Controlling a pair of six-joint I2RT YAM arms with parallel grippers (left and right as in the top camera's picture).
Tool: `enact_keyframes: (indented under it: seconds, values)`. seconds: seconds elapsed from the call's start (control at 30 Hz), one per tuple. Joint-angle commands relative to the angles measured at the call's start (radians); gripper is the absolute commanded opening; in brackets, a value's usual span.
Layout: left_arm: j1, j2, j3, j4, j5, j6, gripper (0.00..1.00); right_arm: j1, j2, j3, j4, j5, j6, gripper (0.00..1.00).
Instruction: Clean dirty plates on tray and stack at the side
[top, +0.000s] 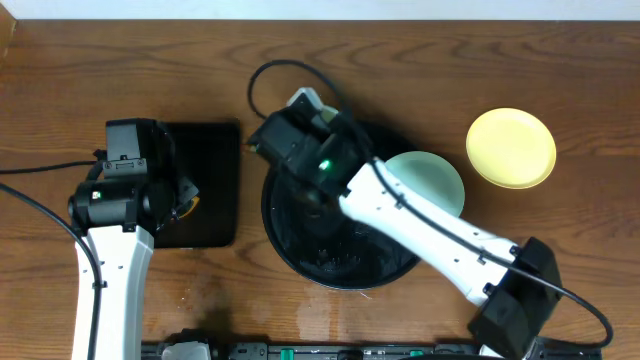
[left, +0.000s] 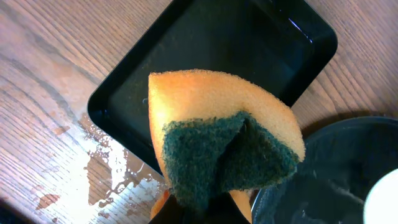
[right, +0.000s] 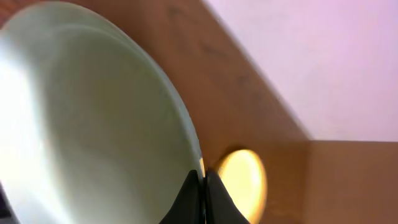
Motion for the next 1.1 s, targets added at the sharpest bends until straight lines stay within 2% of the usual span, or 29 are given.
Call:
enact_keyframes:
  seconds: [0.0, 0.1, 0.13, 0.27, 0.4, 0.67, 0.9, 1.07]
  values:
    - [0.004, 0.004, -0.011, -0.003, 0.023, 0.014, 0.08, -0.118, -0.015, 0.005, -0.009, -0.404, 0.084, 0.01]
    - [0.004, 0.004, -0.011, 0.009, 0.095, 0.044, 0.08, -0.233, -0.015, -0.032, -0.01, -0.706, 0.082, 0.01]
    - [0.004, 0.004, -0.011, 0.02, 0.155, 0.066, 0.08, -0.311, -0.015, -0.078, -0.005, -0.87, 0.062, 0.01]
    - [0.003, 0.005, -0.011, 0.044, 0.272, 0.066, 0.07, -0.422, -0.015, -0.223, 0.07, -1.044, 0.019, 0.01]
    - [-0.02, 0.016, -0.011, 0.079, 0.354, 0.066, 0.08, -0.46, -0.015, -0.374, 0.22, -1.184, -0.019, 0.01]
    - [-0.156, 0.121, -0.016, 0.151, 0.368, 0.031, 0.08, -0.443, -0.015, -0.554, 0.452, -1.171, 0.05, 0.01]
    - [-0.277, 0.281, -0.016, 0.189, 0.368, 0.013, 0.08, -0.414, -0.015, -0.57, 0.477, -1.033, 0.09, 0.01]
    - [-0.356, 0.4, -0.016, 0.222, 0.369, 0.013, 0.08, -0.397, -0.014, -0.57, 0.479, -1.003, 0.091, 0.01]
